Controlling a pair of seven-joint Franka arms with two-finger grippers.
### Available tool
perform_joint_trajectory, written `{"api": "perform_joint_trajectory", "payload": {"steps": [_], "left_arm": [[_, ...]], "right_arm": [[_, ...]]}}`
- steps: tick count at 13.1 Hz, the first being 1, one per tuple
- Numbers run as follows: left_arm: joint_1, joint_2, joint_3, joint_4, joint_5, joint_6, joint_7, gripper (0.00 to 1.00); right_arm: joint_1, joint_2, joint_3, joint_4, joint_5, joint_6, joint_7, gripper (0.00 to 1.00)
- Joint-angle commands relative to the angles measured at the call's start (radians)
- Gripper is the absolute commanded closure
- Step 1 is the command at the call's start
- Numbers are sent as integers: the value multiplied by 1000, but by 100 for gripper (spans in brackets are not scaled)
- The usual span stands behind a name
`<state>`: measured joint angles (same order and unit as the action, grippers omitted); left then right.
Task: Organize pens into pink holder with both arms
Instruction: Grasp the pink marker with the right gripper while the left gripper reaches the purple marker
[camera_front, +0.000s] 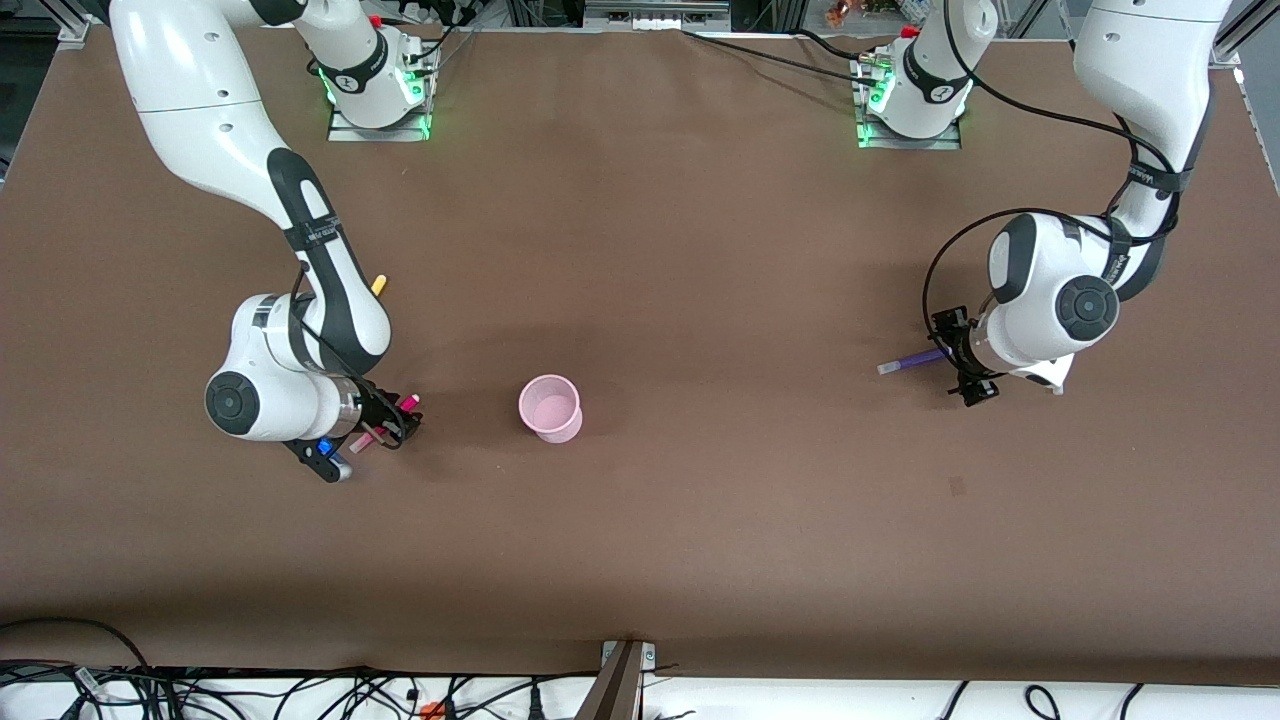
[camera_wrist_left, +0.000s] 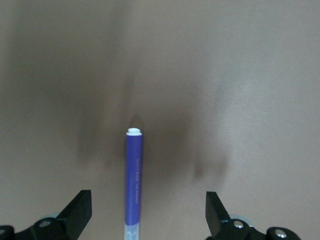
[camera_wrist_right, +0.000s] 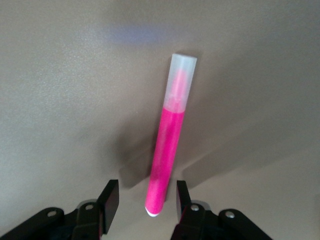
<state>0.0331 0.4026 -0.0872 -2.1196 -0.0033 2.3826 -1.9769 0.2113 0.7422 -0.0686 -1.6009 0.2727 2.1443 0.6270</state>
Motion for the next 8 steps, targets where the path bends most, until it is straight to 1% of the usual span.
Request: {"api": "perform_joint_trajectory", "payload": {"steps": [1,3,4,5,6,7,8], "left_arm": [[-24,-38,-3,-77,28,52,-51,0],[-54,-33,-3,-95,29,78,-53,0],[-56,-28,-5,-106,49,98,-51,0],[-56,-24,-5,-118,78,118,-53,0],[-55,-15,-5,-120,83,136,-53,0],[-53,-13,-5,-118,83,142,-51,0],[-53,-2,-5,-117,88,147,-48,0]], "right_arm": [[-9,-3,1,-28,-10,41,-33,69],[-7,3,1,-53,-10,84,-35,69],[-7,5,3,-53,-10,86,-36,74],[-6,0,3,-48,-10,79,-39,90],[-3,-10,7,-37,-4,62,-44,97],[-1,-24,10,-31,0,27,-43,100],[3,-36,10,-11,3,-27,-41,100]]}}
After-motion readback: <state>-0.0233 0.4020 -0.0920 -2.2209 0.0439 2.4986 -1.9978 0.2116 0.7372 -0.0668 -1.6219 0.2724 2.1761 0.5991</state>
